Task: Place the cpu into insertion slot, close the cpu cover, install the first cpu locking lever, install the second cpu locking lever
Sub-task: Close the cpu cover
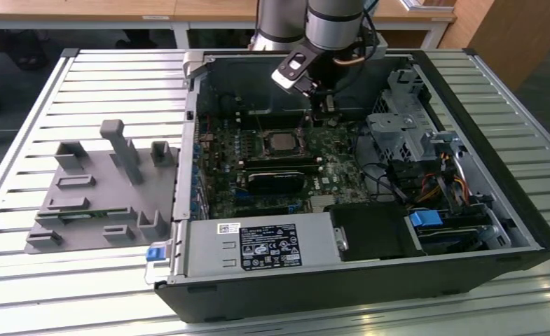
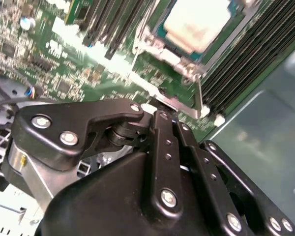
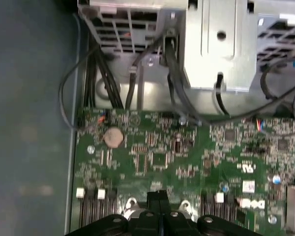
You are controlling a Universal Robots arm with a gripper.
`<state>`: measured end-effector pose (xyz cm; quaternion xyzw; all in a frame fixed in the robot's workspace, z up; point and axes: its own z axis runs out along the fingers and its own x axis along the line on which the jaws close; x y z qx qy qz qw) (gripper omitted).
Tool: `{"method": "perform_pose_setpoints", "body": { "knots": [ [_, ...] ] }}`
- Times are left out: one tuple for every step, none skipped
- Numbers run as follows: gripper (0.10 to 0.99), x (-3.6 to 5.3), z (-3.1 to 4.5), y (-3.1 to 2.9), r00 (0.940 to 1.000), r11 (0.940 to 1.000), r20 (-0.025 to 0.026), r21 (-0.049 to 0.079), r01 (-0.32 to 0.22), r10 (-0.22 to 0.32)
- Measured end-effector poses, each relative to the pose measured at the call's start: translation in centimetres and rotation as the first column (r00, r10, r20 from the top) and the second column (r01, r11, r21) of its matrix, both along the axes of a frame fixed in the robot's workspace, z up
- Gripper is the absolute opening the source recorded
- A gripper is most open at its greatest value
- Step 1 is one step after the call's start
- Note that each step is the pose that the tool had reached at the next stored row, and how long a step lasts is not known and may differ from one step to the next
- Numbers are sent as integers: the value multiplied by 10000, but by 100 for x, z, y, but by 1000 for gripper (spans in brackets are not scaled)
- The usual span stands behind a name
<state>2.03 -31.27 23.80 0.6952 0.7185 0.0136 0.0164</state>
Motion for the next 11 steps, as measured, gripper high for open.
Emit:
{"method": "perform_pose_setpoints", "body": {
  "knots": [
    [106, -37, 0, 0, 10000, 10000, 0, 0, 0, 0],
    [106, -72, 0, 0, 10000, 10000, 0, 1, 0, 0],
    [106, -105, 0, 0, 10000, 10000, 1, 1, -1, 1],
    [106, -137, 0, 0, 10000, 10000, 0, 1, 0, 0],
    [106, -167, -1, 0, 10000, 10000, 1, 1, 0, 0],
    [106, -192, -1, 0, 10000, 10000, 1, 1, 0, 0],
    [106, -211, -1, 0, 10000, 10000, 0, 0, 0, 0],
    [106, -226, -2, 0, 10000, 10000, 0, 0, 0, 0],
    [106, -240, -7, 1, 10000, 10000, 1, 2, 0, 0],
    [106, -253, -11, 1, 10000, 10000, 1, 2, 0, 0],
    [106, -265, -16, 0, 10000, 10000, 1, 0, 0, 0]
  ]
}}
